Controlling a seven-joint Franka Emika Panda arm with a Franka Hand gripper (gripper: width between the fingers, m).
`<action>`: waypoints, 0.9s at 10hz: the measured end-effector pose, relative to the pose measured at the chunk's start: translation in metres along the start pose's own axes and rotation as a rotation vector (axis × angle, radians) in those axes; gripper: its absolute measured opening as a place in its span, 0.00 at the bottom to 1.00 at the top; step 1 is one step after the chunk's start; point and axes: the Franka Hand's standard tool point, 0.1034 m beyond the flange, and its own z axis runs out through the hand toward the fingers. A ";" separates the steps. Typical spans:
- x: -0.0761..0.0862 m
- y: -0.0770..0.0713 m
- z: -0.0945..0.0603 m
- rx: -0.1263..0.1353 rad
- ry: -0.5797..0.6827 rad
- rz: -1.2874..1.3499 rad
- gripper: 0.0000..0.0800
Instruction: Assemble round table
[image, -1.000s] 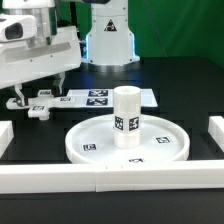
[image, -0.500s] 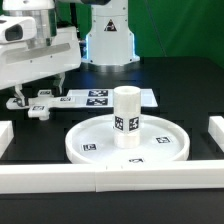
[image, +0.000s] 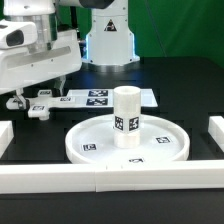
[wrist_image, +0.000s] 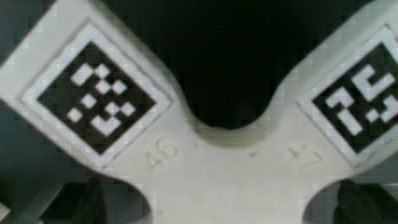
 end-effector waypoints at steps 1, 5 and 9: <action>-0.001 -0.001 0.003 0.005 -0.003 0.000 0.81; -0.002 -0.003 0.005 0.010 -0.006 0.001 0.79; -0.003 -0.003 0.006 0.010 -0.007 0.002 0.56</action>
Offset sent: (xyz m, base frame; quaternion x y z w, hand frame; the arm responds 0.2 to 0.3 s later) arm 0.0008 -0.0012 -0.0013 0.0007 0.0039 0.0009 1.0000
